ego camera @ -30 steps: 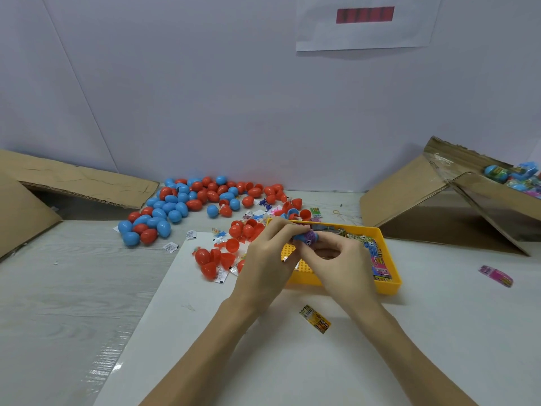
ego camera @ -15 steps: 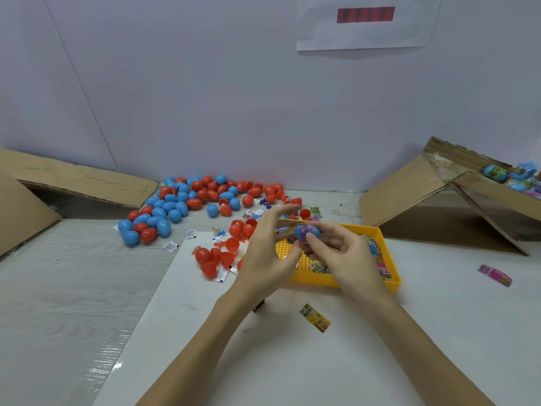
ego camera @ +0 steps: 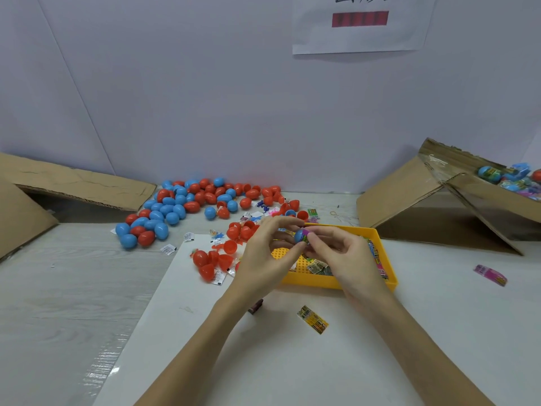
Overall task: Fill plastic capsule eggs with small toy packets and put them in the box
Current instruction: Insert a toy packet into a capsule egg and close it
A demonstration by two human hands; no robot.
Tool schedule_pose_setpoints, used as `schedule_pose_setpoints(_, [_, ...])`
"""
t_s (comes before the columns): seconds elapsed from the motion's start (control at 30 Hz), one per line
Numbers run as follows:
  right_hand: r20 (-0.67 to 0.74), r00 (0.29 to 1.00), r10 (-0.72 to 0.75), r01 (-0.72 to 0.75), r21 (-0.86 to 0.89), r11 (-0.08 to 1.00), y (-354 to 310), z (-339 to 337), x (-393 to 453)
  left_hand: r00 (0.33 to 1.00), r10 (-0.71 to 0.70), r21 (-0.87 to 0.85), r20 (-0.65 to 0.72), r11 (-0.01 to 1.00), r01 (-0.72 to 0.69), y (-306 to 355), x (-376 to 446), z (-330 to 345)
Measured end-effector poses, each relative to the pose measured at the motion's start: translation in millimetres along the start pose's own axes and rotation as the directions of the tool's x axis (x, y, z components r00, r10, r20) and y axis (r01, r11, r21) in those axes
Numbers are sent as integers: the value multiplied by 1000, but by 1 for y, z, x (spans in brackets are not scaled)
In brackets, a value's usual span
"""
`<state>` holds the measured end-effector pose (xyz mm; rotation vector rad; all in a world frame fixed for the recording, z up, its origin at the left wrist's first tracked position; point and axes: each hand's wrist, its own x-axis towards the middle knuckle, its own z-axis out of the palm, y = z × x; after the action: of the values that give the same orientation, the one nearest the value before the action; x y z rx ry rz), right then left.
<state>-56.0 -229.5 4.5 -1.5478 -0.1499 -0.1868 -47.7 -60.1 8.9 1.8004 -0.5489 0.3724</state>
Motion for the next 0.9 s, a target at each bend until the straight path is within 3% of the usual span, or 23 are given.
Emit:
schedule_pose_setpoints(0.5, [20, 999, -51, 52, -89, 995, -2, 0, -3, 993, 115, 118, -15, 987, -112, -2, -1, -1])
schedule_pose_setpoints(0.63, [21, 1000, 12, -10, -88, 996, -3, 1, -1, 994, 111, 128, -22, 986, -107, -3, -1, -2])
schedule_pose_setpoints(0.9, [55, 998, -7, 24, -328, 944, -8, -9, 0, 985, 131, 234, 111, 960, -154, -7, 0, -6])
